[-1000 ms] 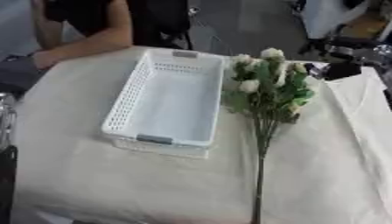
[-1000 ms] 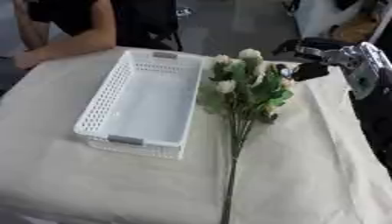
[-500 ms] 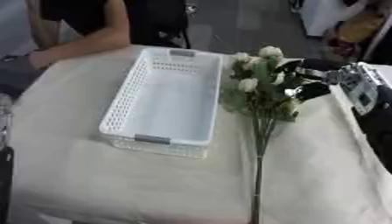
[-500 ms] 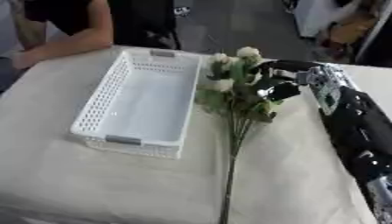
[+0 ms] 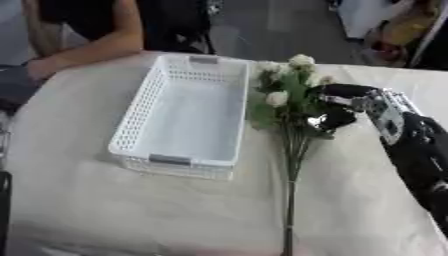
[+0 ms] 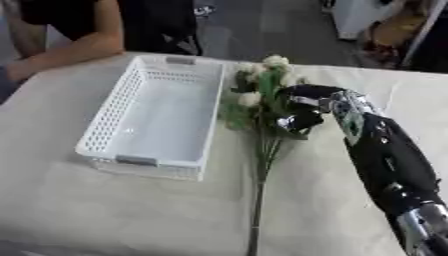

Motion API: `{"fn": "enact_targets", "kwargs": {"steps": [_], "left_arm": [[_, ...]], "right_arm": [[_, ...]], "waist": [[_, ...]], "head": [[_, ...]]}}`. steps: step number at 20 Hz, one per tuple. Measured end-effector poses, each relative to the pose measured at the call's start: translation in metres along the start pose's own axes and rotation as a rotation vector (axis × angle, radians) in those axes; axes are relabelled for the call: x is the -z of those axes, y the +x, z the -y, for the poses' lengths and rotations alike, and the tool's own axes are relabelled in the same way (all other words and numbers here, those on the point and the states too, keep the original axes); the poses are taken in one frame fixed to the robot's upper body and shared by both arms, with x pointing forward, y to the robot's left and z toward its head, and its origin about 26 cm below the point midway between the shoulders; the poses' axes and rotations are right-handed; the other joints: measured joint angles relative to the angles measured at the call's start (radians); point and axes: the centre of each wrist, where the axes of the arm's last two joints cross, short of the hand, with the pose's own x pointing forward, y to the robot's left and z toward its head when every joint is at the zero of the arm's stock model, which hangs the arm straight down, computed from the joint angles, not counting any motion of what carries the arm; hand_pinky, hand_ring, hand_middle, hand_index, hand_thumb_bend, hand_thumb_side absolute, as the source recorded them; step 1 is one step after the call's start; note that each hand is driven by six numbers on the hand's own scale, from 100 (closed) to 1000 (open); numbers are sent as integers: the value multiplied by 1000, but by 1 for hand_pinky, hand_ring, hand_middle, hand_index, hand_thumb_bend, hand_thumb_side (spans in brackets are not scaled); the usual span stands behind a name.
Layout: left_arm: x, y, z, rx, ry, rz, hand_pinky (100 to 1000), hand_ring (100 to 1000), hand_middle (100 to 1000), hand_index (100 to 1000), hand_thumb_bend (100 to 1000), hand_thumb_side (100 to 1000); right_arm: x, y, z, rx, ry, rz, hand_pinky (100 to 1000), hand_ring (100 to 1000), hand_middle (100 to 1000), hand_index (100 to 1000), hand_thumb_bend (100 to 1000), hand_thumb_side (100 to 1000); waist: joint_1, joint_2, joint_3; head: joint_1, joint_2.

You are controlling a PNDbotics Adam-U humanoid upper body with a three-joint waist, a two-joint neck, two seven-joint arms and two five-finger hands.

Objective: Pick up objects on the table and place them in the box.

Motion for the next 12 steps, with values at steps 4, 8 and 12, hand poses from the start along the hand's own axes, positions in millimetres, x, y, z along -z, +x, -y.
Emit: {"fn": "enact_targets", "kwargs": {"steps": [4,8,12], "left_arm": [[1,2,1,-6,-4,4,471,497,611,689,138,873],[1,2,2,-7,-5,4,472,498,611,689,137,872],[1,2,2,-8,-7,3,472,498,613,689,137,872]], "right_arm": [[5,4,-5,-14,11,4,793,930,942,1000,100,763],[10,7,-9,-27,29,5,767,936,942,999,100,816],[15,12,-13,-45,54,8,768,954,955,1000,100,829]], "waist": [[1,0,1],[1,0,5],[1,0,6]], "head": [[-9,0],[-18,0],[-22,0]]}}
